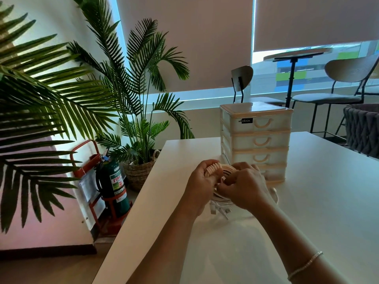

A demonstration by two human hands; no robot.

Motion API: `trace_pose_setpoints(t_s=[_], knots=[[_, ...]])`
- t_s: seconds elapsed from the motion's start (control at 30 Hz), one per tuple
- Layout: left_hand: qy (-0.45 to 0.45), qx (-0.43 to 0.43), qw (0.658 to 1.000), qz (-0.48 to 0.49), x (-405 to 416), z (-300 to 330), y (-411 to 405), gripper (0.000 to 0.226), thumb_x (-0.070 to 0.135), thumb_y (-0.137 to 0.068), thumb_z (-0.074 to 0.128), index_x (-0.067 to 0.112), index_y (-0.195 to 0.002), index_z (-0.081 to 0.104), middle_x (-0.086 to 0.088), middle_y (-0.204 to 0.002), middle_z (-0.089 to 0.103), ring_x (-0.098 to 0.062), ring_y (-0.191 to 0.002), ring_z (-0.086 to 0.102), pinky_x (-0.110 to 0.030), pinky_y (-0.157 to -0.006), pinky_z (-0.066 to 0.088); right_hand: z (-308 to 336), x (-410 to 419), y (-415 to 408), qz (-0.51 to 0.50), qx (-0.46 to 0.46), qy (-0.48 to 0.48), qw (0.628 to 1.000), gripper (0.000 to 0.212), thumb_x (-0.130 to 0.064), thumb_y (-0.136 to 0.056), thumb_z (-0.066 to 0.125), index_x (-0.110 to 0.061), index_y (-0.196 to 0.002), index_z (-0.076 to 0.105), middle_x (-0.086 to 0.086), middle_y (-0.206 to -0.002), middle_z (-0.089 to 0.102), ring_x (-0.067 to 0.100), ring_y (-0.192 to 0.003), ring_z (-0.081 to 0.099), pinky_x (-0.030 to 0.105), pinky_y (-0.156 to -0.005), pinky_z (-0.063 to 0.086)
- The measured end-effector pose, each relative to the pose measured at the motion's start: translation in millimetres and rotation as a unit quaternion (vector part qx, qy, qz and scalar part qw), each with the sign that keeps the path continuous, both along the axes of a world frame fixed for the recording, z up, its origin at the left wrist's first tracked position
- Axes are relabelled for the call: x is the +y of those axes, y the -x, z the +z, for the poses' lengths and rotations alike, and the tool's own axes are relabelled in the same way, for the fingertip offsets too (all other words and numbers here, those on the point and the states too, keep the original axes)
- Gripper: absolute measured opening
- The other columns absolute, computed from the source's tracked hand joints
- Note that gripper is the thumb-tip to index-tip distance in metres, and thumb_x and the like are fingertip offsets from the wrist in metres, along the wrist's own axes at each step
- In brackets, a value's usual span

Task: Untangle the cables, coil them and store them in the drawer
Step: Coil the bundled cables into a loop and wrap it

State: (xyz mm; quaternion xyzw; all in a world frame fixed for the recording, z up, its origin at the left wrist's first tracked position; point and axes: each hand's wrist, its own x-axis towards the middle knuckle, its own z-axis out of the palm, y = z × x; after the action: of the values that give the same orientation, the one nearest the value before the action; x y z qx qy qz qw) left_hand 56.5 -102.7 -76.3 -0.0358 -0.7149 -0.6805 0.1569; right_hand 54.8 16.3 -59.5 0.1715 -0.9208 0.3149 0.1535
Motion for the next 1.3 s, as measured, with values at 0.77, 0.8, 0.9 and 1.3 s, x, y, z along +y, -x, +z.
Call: trace_pose_setpoints(t_s=[0.77, 0.8, 0.9, 1.3], knots=[[0.286, 0.107, 0.952, -0.008, -14, 5, -6, 0.043, 0.007, -0.087, 0.059, 0.027, -0.125, 0.054, -0.002, -0.109, 0.062, -0.013, -0.091, 0.059, -0.011, -0.078, 0.043, 12, 18, 4, 0.098, -0.228, 0.447, 0.859, 0.018, -0.003, -0.085, 0.054, 0.001, -0.098, 0.066, 0.010, -0.086, 0.066, 0.017, -0.080, 0.059, 0.027, -0.073, 0.044], [0.302, 0.106, 0.948, -0.007, -15, 5, -6, 0.044, 0.010, -0.086, 0.062, 0.025, -0.126, 0.054, -0.003, -0.111, 0.062, -0.013, -0.095, 0.058, -0.006, -0.078, 0.040, 13, 19, 4, 0.091, -0.223, 0.461, 0.854, 0.014, -0.003, -0.085, 0.055, 0.000, -0.092, 0.066, 0.007, -0.082, 0.065, 0.015, -0.078, 0.058, 0.026, -0.070, 0.044], [0.332, 0.104, 0.938, 0.005, -18, 5, -6, 0.045, 0.021, -0.079, 0.071, 0.019, -0.123, 0.058, -0.002, -0.110, 0.063, -0.008, -0.094, 0.054, 0.002, -0.074, 0.034, 15, 24, 6, 0.084, -0.214, 0.468, 0.853, 0.009, -0.015, -0.078, 0.065, -0.005, -0.076, 0.064, 0.008, -0.074, 0.058, 0.016, -0.069, 0.053, 0.028, -0.069, 0.042], [0.388, 0.052, 0.920, -0.004, -16, 7, -10, 0.034, 0.029, -0.083, 0.068, 0.021, -0.116, 0.061, -0.003, -0.099, 0.069, -0.006, -0.079, 0.056, -0.002, -0.066, 0.037, 13, 38, 18, -0.030, -0.044, 0.435, 0.899, 0.025, -0.031, -0.093, 0.052, -0.026, -0.070, 0.061, -0.018, -0.047, 0.053, 0.001, -0.055, 0.042, 0.021, -0.054, 0.033]])
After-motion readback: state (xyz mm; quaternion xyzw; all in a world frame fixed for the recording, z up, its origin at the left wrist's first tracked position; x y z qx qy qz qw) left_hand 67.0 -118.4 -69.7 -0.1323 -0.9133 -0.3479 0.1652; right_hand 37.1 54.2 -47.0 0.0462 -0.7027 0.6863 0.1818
